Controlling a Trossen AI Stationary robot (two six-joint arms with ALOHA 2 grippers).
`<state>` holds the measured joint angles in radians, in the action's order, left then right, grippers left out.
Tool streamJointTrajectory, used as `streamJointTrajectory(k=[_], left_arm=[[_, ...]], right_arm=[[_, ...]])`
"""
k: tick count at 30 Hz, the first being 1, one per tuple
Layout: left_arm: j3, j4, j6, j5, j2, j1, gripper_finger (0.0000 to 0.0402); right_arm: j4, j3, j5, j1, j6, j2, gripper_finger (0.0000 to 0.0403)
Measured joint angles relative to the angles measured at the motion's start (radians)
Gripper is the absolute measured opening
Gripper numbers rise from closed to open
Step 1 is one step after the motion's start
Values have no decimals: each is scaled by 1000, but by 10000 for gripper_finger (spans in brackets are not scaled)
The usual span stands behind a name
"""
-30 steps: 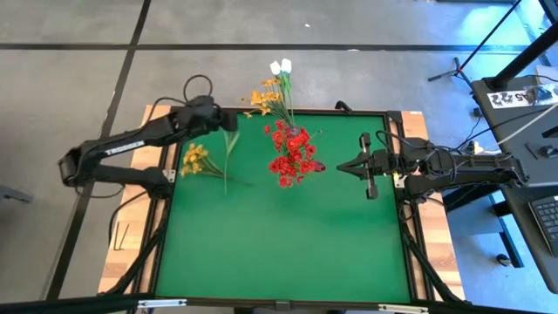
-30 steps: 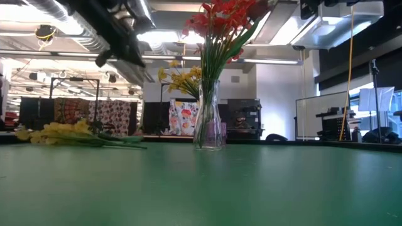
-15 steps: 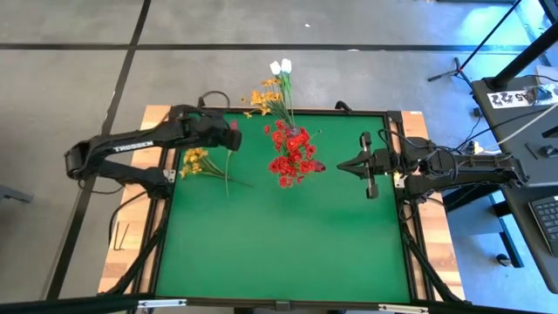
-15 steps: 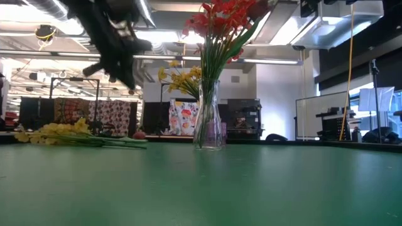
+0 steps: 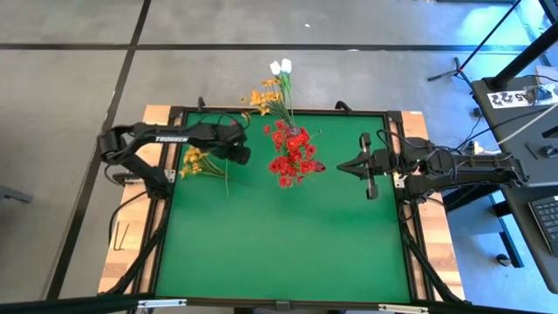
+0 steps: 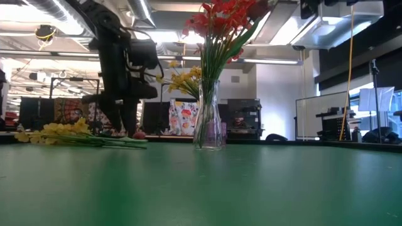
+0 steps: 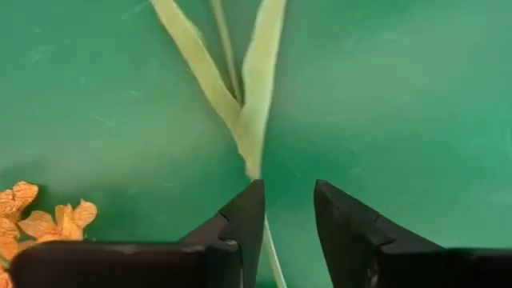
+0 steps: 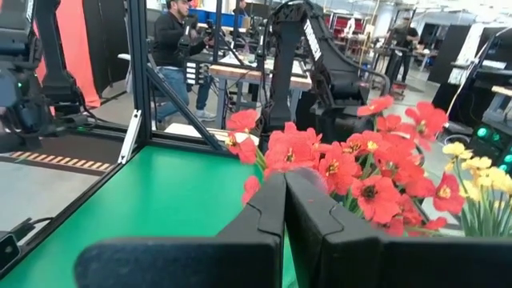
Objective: Sort flowers into vase by color
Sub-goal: Put the red tulip into the transparent vase
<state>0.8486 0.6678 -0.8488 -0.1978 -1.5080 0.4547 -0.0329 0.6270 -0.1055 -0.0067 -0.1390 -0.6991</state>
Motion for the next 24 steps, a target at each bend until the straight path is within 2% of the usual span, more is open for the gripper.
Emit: streamJointTrajectory(k=[18, 24], left_arm=[[0, -5, -5, -32, -18, 12, 192], [0, -39, -5, -45, -78, 34, 202]], right_arm=[[27, 0, 0, 0, 0, 0, 10], [29, 0, 0, 0, 0, 0, 10]])
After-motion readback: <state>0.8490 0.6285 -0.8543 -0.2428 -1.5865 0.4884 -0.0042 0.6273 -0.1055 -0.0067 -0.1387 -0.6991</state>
